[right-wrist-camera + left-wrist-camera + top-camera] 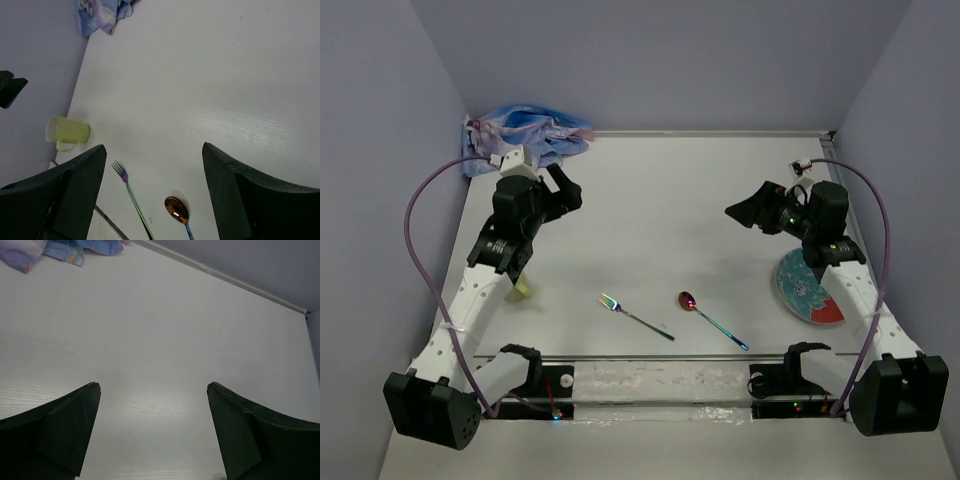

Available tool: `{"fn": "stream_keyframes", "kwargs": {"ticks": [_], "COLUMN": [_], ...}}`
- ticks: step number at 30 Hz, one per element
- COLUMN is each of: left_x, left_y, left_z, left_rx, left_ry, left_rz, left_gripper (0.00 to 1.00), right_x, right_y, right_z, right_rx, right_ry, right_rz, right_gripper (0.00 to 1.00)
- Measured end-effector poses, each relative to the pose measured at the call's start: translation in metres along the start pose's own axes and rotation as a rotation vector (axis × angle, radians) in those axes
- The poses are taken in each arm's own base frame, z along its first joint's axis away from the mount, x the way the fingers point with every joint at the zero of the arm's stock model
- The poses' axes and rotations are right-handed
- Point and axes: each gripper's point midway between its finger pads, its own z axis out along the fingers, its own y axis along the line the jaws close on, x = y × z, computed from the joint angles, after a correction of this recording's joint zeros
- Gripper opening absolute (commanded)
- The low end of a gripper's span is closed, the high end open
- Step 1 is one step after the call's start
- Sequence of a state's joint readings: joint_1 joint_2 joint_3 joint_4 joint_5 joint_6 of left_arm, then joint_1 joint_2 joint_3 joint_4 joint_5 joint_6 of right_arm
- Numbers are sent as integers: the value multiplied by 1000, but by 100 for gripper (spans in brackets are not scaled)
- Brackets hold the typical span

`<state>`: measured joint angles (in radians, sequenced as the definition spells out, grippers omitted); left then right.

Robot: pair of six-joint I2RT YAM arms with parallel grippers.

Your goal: Set the dinner table for one person

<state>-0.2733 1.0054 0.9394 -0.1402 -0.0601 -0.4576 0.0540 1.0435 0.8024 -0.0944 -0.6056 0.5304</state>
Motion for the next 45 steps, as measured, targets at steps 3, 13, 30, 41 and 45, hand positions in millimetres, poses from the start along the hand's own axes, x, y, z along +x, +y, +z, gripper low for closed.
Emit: {"fn": "stream_keyframes", "kwargs": {"ticks": [3,13,30,41,45], "left_x": [-10,-52,-53,-6,-5], "left_y": [9,61,207,242,246], "left_z": [7,93,228,267,280], "left_rx": [-21,-164,-550,-657,-662], "left_ry": [-7,-49,-43,62,68], "left_rz": [-16,-142,-330,-361,-369], "left_gripper": [99,97,62,63,61], "right_x": [1,8,38,37,40], "right_y": [1,8,9,10,6], "right_z": [5,16,44,58,62], "right_rx": [-8,-37,-45,-48,-39], "right_ry": [6,26,130,140,153], "right_rz": [5,4,25,18,26], "right_gripper": [81,80,77,77,77]}}
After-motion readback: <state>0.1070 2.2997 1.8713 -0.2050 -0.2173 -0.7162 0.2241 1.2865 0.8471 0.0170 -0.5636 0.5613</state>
